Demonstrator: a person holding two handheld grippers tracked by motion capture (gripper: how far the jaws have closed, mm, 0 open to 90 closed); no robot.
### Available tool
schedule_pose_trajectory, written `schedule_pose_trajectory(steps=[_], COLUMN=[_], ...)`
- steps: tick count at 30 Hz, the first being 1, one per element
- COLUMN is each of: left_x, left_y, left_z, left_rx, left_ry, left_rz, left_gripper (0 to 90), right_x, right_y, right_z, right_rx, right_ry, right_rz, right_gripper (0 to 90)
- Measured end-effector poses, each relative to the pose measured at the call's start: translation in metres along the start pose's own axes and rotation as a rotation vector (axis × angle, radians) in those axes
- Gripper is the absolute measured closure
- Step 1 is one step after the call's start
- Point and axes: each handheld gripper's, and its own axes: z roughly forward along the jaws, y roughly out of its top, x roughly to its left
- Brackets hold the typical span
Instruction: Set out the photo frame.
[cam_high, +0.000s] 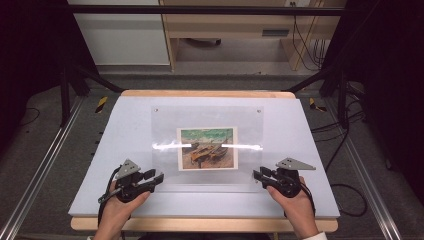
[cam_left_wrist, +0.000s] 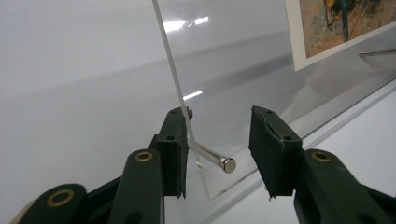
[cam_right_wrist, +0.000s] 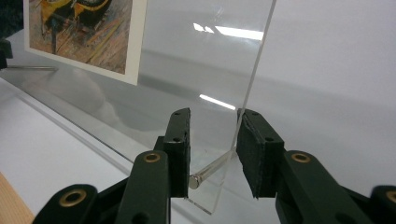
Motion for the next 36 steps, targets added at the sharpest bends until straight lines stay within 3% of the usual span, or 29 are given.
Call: schedule_pose_trajectory(steps=[36], left_x=[-0.0036], left_y=[-0.0046], left_z=[-0.0036], left_rx=[0.042], left_ry=[0.013], left_rz=[0.051], left_gripper=[62.1], right_x=[0.0049], right_y=[-0.0081], right_z=[-0.0061], right_rx=[0.021], right_ry=[-0.014], right_rz=[-0.025], right_gripper=[71.4])
